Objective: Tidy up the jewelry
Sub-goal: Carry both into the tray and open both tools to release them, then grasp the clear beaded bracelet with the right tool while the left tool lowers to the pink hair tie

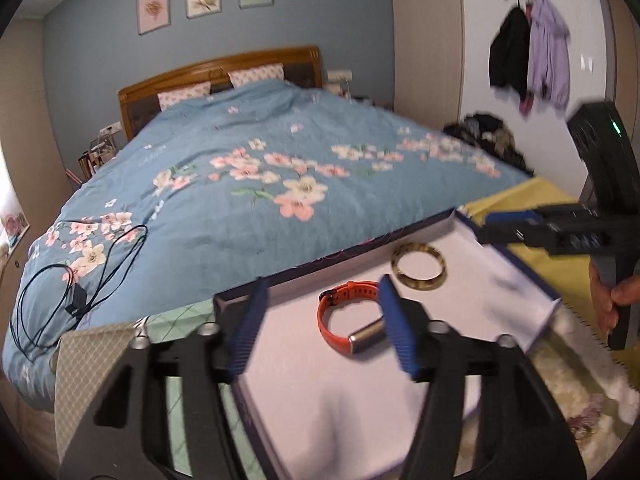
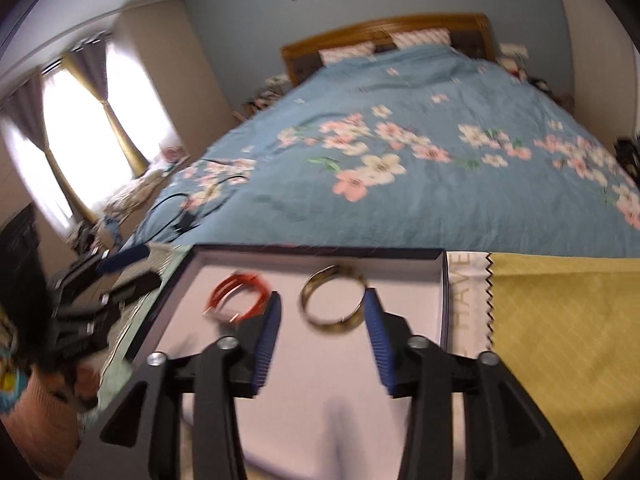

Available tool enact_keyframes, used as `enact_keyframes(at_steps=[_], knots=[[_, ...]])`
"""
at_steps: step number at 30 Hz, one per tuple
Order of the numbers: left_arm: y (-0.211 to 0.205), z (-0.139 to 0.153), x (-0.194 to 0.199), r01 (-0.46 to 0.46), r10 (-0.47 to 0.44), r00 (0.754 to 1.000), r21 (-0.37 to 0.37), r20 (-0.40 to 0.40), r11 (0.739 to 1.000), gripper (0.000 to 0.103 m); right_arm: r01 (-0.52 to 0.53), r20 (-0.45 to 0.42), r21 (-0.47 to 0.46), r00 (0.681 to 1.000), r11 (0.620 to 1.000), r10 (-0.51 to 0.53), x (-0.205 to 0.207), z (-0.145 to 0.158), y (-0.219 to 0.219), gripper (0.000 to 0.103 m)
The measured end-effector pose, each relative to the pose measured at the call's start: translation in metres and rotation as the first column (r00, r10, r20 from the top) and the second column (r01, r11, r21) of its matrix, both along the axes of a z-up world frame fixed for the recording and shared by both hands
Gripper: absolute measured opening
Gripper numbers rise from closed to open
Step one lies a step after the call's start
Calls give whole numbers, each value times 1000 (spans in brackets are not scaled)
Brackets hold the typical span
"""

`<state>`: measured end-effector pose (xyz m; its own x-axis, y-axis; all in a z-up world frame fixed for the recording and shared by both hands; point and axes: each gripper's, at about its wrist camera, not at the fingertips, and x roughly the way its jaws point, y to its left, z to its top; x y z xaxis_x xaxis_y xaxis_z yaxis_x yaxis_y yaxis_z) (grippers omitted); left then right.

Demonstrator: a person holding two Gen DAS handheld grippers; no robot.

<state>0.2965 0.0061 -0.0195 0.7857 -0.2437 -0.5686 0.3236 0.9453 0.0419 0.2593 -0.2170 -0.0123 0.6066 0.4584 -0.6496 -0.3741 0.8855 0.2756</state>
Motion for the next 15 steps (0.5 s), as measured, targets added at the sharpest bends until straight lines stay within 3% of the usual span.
enact_keyframes(at_steps=[5,15], knots=[[15,11,-61,11,-9,999,-50,49,999,82,-93,72,-57,993,994,97,-65,8,-6,50],[9,-12,-162,48,-46,999,-60,24,997,83,-207,6,-147,978,967,211,-161,-29,-19,50]])
